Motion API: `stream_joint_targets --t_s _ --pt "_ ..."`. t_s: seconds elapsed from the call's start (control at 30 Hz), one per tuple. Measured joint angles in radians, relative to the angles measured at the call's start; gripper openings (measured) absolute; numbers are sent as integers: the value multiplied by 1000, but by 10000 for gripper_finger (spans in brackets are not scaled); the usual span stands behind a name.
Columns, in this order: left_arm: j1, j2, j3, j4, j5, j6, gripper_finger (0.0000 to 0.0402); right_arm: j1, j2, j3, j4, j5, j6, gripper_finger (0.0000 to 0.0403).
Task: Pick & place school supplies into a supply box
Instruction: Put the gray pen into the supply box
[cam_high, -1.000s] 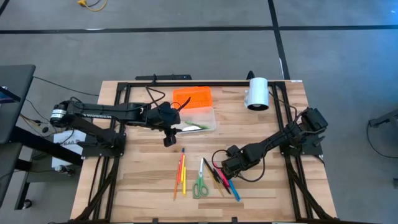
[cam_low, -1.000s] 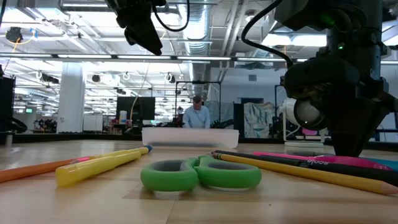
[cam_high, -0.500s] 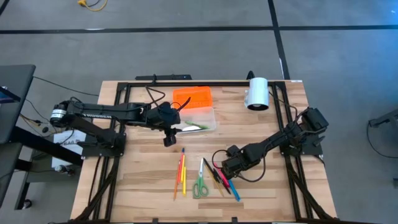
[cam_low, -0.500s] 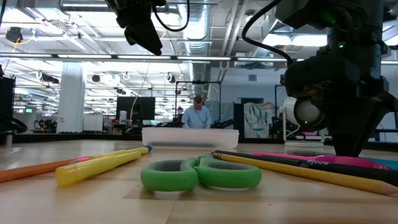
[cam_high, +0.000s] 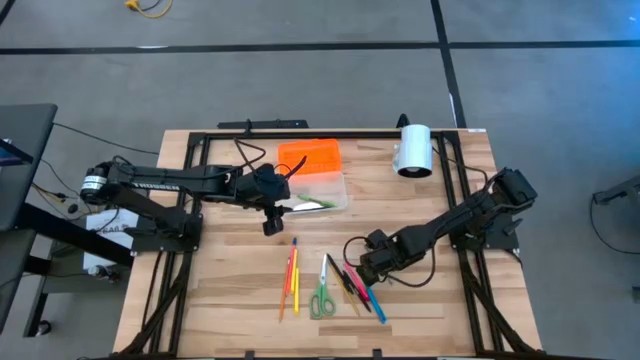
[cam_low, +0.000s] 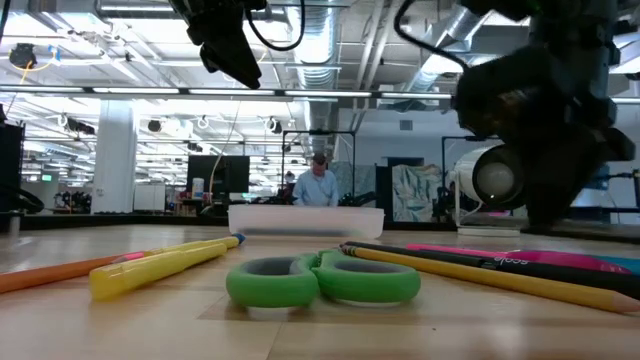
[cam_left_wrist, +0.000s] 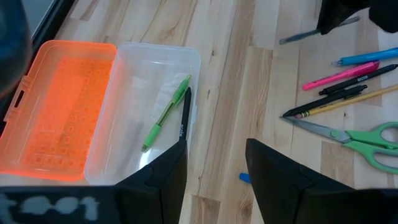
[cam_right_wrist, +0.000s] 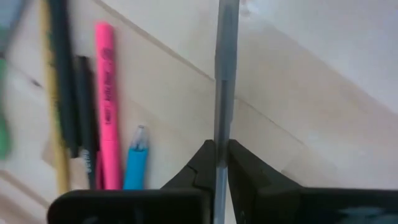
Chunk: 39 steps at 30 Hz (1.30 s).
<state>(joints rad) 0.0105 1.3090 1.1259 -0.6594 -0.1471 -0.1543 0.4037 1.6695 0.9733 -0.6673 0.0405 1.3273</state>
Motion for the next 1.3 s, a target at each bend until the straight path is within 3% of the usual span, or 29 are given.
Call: stream_joint_targets --t_s 0.33,0.53,0.67,0.8,0.97,1.3 --pt "0 0 0 -1 0 -16 153 -112 -178 2 33 161 -246 10" --pt "-2 0 0 -8 1 -63 153 -293 -258 4 128 194 -549 15" --pt "-25 0 0 -13 2 -104 153 -435 -255 4 251 142 -742 12" --pt "-66 0 0 -38 -19 -161 153 -558 -199 5 382 35 -888 12" --pt "-136 0 0 -116 -113 -260 153 -656 -76 70 418 -91 -1000 14" --pt "-274 0 0 -228 -327 -479 153 -653 155 272 374 -142 -1220 15"
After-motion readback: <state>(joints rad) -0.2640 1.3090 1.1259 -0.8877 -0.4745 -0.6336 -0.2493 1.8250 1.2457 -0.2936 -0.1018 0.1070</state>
